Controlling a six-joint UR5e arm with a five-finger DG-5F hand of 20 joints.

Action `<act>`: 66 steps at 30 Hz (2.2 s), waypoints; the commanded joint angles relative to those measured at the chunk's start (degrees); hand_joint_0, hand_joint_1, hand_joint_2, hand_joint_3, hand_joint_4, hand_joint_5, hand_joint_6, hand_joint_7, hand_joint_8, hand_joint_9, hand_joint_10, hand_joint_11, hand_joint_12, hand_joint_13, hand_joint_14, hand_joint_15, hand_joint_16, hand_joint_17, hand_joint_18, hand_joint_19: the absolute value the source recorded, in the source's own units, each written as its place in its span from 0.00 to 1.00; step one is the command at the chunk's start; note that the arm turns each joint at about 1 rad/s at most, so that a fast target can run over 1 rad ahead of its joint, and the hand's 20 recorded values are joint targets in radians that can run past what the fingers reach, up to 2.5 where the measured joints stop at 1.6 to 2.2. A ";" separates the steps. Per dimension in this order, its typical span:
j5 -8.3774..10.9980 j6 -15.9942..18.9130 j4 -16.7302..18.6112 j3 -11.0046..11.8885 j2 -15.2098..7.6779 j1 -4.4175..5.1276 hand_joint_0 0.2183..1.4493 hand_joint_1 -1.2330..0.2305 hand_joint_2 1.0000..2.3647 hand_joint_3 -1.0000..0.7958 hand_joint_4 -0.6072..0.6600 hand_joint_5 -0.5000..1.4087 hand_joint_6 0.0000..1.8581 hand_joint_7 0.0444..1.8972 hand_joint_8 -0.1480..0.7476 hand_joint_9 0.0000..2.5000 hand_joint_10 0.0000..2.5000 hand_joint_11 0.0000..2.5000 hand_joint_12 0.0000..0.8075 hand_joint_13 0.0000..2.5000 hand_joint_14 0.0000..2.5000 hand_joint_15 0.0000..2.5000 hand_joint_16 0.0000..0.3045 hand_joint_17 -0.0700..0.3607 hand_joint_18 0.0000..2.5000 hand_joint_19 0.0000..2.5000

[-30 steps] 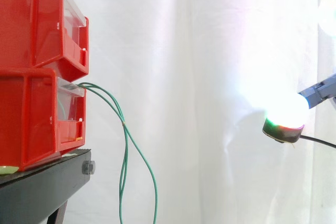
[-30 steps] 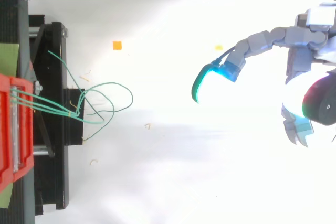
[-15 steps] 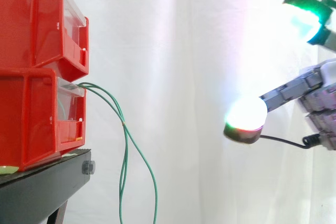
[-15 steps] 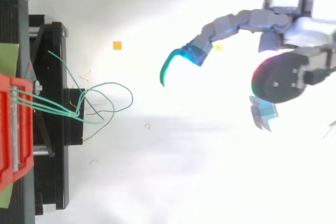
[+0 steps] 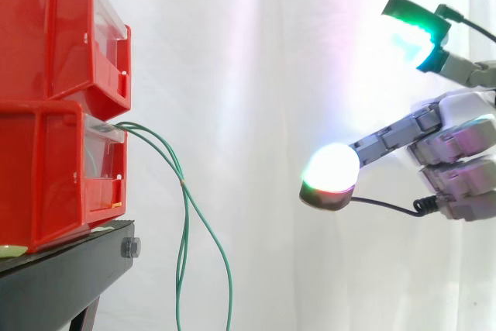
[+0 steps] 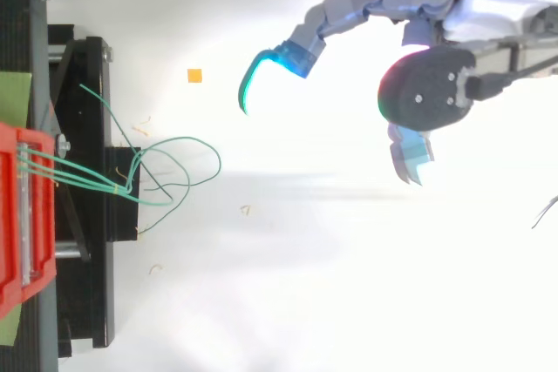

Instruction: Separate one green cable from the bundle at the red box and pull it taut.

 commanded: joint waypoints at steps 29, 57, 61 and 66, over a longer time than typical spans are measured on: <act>-4.40 -2.25 -1.50 20.55 -17.46 -0.63 0.11 0.56 0.00 0.28 0.69 0.17 0.27 0.33 0.57 0.65 0.01 0.18 0.65 0.61 0.01 0.18 0.30 0.65 0.83 0.12; 0.35 -8.49 -2.82 21.95 -17.55 2.80 0.11 0.56 0.00 0.28 0.67 0.18 0.27 0.33 0.54 0.65 0.01 0.22 0.63 0.60 0.01 0.19 0.30 0.64 0.80 0.12; 1.23 -8.23 -3.08 21.95 -17.55 3.59 0.11 0.55 0.00 0.28 0.68 0.18 0.27 0.33 0.54 0.66 0.01 0.22 0.63 0.60 0.01 0.20 0.30 0.64 0.80 0.12; 1.76 -7.44 -3.17 21.95 -17.55 4.03 0.11 0.55 0.00 0.28 0.68 0.18 0.27 0.33 0.53 0.66 0.01 0.22 0.62 0.61 0.01 0.20 0.30 0.64 0.80 0.13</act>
